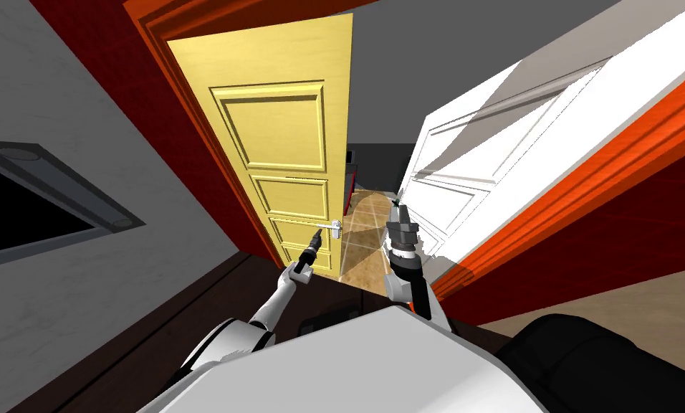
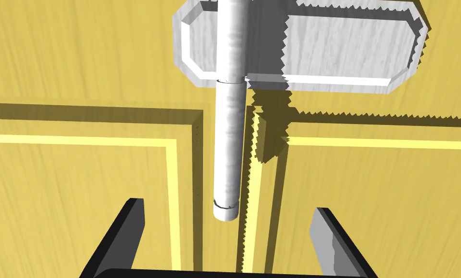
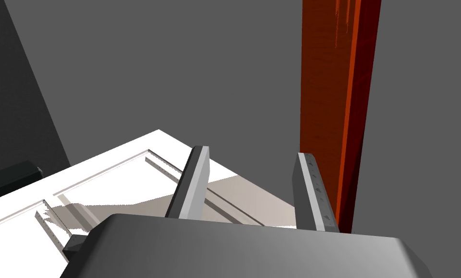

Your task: Push the door open

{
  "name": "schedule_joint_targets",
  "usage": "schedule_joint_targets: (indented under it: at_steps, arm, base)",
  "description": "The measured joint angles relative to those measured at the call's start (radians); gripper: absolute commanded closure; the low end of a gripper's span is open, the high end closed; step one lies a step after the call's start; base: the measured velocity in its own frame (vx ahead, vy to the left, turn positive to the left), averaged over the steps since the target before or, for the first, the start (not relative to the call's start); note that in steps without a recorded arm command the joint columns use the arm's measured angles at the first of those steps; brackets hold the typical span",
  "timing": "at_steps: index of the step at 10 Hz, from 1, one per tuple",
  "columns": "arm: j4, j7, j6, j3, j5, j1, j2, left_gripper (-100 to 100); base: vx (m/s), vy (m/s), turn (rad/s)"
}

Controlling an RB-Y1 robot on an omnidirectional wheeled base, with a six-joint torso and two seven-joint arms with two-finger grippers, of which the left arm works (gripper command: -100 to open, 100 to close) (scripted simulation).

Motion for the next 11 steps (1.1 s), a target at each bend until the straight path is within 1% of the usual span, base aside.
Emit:
schedule_joint_targets:
  at_steps: [2, 3, 4, 5, 6, 8, 11]
  arm:
    - [0.004, -0.003, -0.003, 0.005, 0.001, 0.000, -0.006, -100]
    - [0.003, -0.005, -0.003, 0.007, 0.002, 0.001, -0.013, -100]
    - [0.001, -0.006, -0.003, 0.009, 0.002, 0.004, -0.023, -100]
    - [0.013, -0.008, -0.009, 0.012, 0.003, -0.001, -0.036, -100]
    - [0.014, -0.008, -0.011, 0.013, 0.003, -0.002, -0.037, 100]
    - [0.010, -0.007, -0.011, 0.014, 0.004, -0.005, -0.036, 100]
    - [0.013, -0.007, -0.008, 0.012, 0.003, 0.000, -0.036, 100]
  base:
    - [0.195, -0.068, -0.022]
    - [0.180, -0.107, -0.030]
    - [0.175, -0.080, -0.013]
    - [0.075, -0.029, 0.001]
    - [-0.010, 0.000, 0.002]
    - [-0.023, 0.011, -0.006]
    - [-0.009, 0.004, 0.001]
